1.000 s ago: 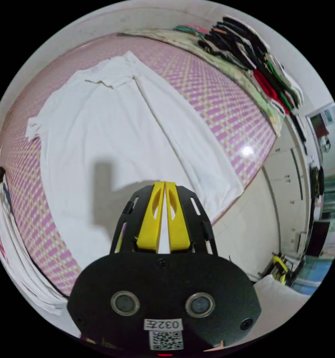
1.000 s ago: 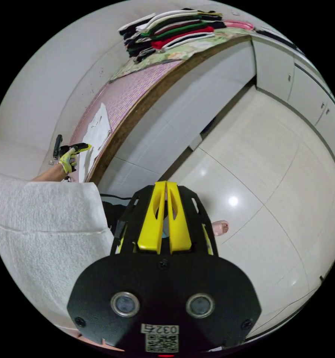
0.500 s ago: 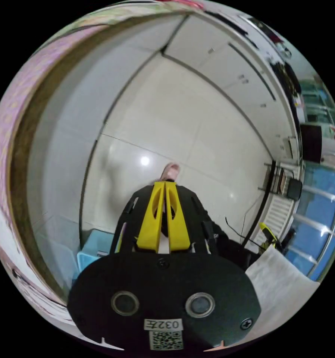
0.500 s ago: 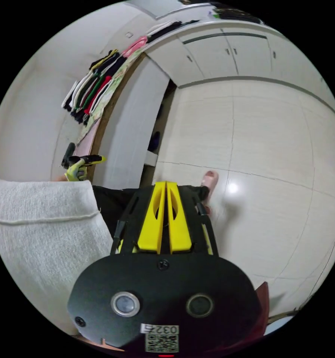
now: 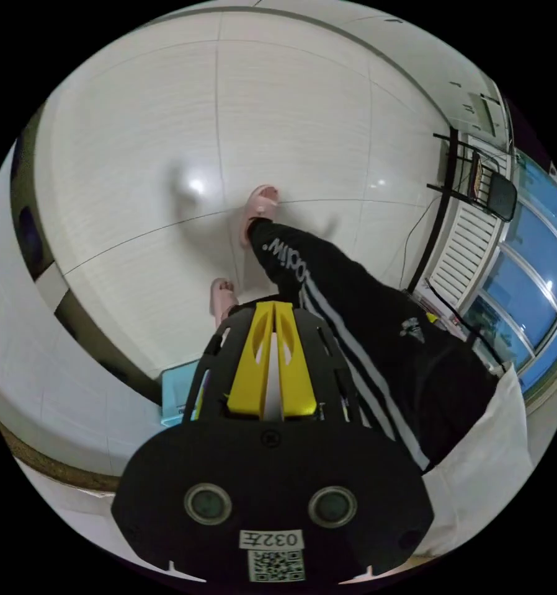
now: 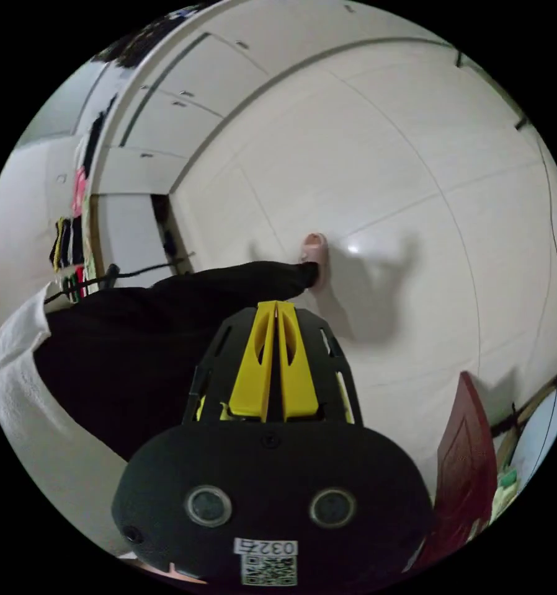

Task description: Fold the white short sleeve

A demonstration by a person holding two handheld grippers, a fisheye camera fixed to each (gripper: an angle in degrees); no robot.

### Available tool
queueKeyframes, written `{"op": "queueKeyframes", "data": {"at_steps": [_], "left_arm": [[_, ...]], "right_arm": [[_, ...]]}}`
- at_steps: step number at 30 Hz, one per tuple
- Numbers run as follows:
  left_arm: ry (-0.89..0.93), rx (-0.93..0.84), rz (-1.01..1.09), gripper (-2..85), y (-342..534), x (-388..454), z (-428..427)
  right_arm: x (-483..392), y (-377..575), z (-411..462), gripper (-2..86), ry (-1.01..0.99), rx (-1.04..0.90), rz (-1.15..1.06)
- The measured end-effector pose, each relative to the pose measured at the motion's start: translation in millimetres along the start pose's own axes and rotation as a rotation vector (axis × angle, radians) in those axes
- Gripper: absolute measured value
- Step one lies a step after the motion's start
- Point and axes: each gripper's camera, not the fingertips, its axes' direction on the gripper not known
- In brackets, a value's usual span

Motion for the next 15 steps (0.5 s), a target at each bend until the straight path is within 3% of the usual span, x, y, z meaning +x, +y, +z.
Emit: {"op": "queueKeyframes", "data": {"at_steps": [5, 10, 15], "left_arm": [[-0.046, -0.045, 0.085, -0.9, -100, 81, -48], [0.007, 0.047, 0.182, -0.9, -174, 180, -92], [0.015, 0.077, 0.123, -0.9, -199, 228, -82]], "right_arm": [[101, 9, -38, -1.0, 0.049, -0.069, 0.276], [205, 59, -41, -1.0, -0.065, -0.166, 0.583], [285, 48, -62, -1.0, -0.111, -0.280, 0.660]]}}
